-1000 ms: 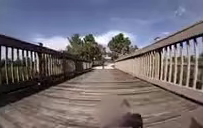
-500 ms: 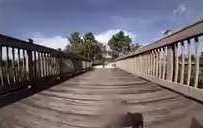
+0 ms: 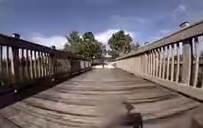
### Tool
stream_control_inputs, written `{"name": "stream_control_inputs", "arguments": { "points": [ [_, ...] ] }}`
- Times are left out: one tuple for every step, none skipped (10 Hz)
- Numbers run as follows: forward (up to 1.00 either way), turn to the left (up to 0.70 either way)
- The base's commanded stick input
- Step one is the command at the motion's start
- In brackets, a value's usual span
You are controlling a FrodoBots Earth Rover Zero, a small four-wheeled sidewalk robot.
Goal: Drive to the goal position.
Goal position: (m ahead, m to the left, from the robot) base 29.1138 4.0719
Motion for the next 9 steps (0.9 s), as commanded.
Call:
{"name": "stream_control_inputs", "arguments": {
  "points": [
    [0.85, -0.12],
    [0.85, -0.19],
    [0.85, 0.0],
    [0.85, 0.0],
    [0.85, 0.0],
    [0.85, 0.0],
    [0.85, 0.0],
    [0.85, 0.0],
    [0.85, 0.0]
  ]
}}
